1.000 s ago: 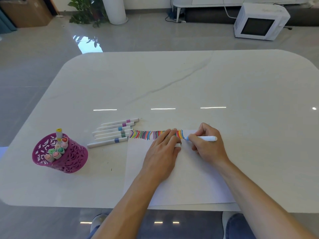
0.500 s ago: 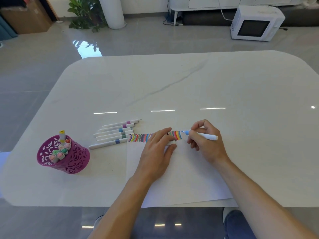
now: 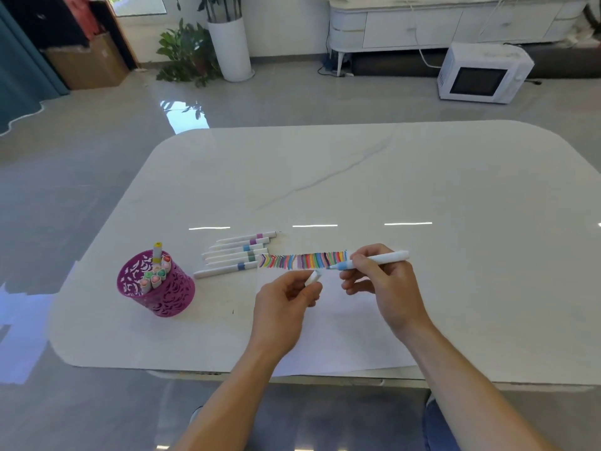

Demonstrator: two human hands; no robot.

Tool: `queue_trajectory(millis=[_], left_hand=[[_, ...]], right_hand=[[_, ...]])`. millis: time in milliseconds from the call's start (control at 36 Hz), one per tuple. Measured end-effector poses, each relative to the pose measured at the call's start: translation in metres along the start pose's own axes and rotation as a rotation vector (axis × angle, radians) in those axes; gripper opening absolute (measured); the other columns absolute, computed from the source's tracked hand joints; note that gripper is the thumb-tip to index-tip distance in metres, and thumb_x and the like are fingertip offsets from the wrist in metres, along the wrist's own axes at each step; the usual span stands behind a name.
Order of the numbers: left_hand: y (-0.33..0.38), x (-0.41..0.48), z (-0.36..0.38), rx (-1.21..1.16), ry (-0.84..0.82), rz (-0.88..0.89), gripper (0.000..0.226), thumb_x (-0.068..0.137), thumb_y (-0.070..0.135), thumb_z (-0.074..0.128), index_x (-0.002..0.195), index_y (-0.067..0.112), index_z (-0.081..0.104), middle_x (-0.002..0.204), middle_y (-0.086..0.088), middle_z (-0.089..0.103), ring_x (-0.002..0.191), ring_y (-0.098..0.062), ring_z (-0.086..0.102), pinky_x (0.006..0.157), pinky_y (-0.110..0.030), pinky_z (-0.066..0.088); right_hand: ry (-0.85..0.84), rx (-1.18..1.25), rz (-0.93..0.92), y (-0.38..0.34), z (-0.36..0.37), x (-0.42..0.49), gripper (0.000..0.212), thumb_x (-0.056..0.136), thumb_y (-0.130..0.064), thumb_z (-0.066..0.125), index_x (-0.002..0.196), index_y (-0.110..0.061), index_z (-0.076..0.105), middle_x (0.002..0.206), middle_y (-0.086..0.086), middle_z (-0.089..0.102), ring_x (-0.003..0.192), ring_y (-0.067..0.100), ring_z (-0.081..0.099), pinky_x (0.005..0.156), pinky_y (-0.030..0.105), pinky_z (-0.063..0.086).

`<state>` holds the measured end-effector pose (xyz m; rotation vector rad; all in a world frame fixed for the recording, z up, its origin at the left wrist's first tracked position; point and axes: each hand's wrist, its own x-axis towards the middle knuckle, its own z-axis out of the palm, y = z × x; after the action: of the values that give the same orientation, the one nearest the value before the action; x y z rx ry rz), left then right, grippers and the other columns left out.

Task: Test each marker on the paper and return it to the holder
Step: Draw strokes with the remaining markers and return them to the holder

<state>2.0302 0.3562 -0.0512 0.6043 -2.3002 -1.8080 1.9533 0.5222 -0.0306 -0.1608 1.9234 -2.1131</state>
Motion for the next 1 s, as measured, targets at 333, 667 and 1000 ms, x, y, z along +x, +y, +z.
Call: queue_trajectory(millis=[333,667,1000], left_hand=[[0.008,-0.008,-0.015,0.193,-0.055,0.109,0.017,0.096,0.029,0.065,0.11,0.035,0.073,0.082,0.018,0.071,0.08,-0.004,0.066,0.07,-0.011,0.051],[0.016,-0.008,-0.012,0.162,-0.044,0.15,0.018,0.1,0.024,0.06,0.104,0.037,0.07,0.078,0.019,0.069,0.072,-0.006,0.066,0.065,-0.015,0.053],[0.018,-0.003,-0.03,0.193,-0.036,0.109,0.015,0.096,0.024,0.065,0.1,0.036,0.073,0.079,0.012,0.071,0.075,-0.006,0.067,0.072,-0.022,0.057]], right_hand=[[-0.134,-0.092,0.015,0.002,0.011,-0.009,0.011,0.101,-0.013,0.065,0.092,-0.007,0.07,0.078,0.014,0.077,0.068,0.029,0.074,0.062,0.031,0.062],[-0.21,-0.015,0.037,-0.003,0.009,-0.004,0.015,0.1,-0.011,0.065,0.101,0.002,0.071,0.084,0.023,0.076,0.073,0.033,0.074,0.067,0.032,0.062],[-0.251,-0.048,0.101,0.004,0.021,-0.006,0.021,0.099,-0.025,0.066,0.107,-0.009,0.076,0.089,0.013,0.079,0.079,0.028,0.077,0.07,0.03,0.063]])
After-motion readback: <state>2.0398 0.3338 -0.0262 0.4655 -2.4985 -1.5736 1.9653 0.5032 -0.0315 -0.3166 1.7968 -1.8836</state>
